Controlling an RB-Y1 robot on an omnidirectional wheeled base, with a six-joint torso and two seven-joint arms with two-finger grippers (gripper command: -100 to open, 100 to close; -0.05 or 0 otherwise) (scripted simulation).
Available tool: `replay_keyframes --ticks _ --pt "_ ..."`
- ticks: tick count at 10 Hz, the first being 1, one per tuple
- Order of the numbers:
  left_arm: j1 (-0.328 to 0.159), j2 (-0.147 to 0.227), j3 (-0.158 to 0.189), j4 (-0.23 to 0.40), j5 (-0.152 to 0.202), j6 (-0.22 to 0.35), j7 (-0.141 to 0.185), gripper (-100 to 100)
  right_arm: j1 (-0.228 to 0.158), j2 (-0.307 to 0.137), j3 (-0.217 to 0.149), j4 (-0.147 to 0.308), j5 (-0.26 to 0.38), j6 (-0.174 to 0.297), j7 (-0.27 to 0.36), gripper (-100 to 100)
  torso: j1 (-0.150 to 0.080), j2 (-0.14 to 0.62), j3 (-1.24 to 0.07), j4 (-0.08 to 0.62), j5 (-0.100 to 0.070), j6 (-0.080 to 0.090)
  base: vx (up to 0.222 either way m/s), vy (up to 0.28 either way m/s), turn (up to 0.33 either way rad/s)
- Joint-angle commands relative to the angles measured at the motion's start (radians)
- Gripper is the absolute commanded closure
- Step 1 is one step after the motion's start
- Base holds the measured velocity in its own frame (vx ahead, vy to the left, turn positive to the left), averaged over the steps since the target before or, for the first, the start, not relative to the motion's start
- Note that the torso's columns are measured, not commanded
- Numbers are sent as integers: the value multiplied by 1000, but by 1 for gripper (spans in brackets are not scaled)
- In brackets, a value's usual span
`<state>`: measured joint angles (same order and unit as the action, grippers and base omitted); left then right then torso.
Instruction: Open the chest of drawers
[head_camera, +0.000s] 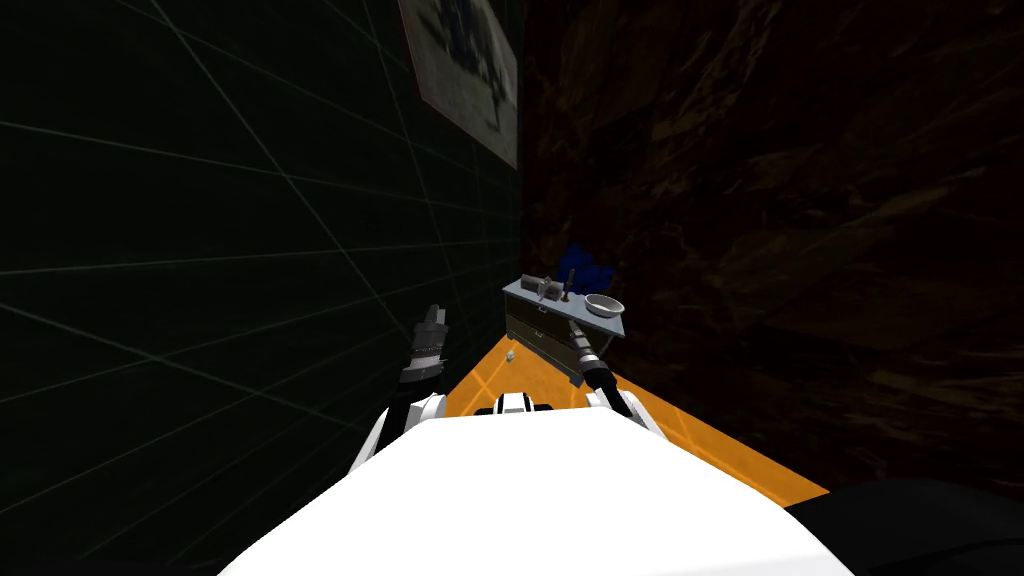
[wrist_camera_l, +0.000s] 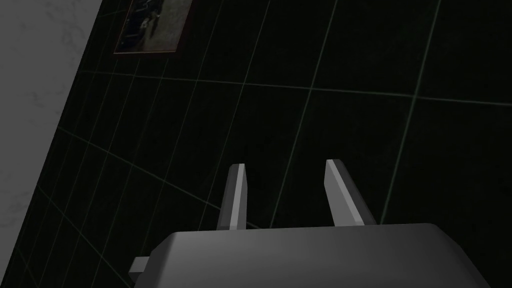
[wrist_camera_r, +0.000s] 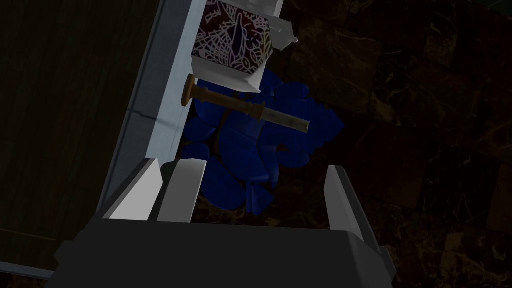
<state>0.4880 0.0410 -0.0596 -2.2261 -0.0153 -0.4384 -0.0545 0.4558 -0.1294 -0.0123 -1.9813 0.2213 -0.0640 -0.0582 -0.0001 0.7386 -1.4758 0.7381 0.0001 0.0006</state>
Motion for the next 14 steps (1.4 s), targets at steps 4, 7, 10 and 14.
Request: replay_keyframes --ticks 4,7,10,14 --pt "0 0 0 0 0 0 0 0 -21 -12 4 115 143 131 13 -100 0 0 0 0 0 0 51 19 120" --pt "0 0 0 0 0 0 0 0 -34 -25 8 207 236 228 25 -100 0 -1 0 0 0 0 60 13 200" --pt "0 0 0 0 0 0 0 0 -42 -31 10 264 330 327 31 -100 0 -1 -1 0 0 -1 71 15 153" --pt "0 0 0 0 0 0 0 0 -49 -36 11 315 421 394 37 -100 0 -1 0 0 0 0 41 6 82"
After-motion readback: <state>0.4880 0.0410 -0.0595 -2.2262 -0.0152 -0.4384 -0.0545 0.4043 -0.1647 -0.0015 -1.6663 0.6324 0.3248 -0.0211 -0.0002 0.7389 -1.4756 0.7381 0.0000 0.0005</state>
